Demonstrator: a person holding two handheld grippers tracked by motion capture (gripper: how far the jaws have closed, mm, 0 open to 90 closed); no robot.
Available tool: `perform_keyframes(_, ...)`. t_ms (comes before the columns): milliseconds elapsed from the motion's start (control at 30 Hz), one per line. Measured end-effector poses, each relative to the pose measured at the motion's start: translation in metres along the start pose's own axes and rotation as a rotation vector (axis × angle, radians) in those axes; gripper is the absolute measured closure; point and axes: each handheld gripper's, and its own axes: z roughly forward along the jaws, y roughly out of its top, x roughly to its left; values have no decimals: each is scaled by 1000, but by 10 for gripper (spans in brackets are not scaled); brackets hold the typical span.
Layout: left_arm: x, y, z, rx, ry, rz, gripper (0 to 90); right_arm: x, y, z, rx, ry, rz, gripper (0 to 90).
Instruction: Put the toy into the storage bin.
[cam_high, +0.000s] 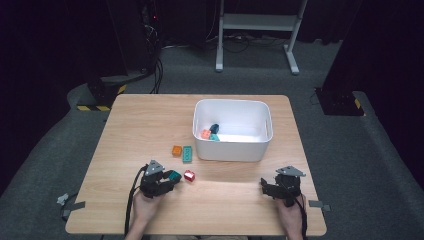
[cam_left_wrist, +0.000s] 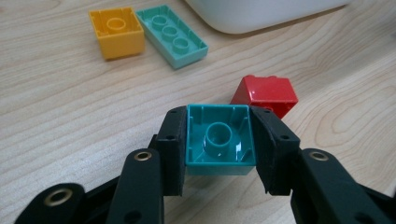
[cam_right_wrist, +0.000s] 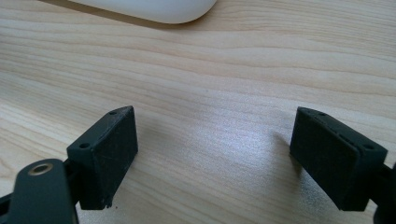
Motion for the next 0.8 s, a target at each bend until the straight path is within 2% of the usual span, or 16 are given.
perform_keyframes(167,1,4,-3,-6,-4,-3,585,0,0,0,0,0,0,149)
perform_keyframes(333,3,10,-6,-13,-21,-22,585,0,0,0,0,0,0,149)
perform_keyframes(533,3,15,-10,-10,-11,-12,584,0,0,0,0,0,0,149)
perform_keyframes(700,4,21,-16,-24,-14,-37,585,0,0,0,0,0,0,149)
perform_keyframes(800,3,25,-18,-25,-14,-30,585,0,0,0,0,0,0,149)
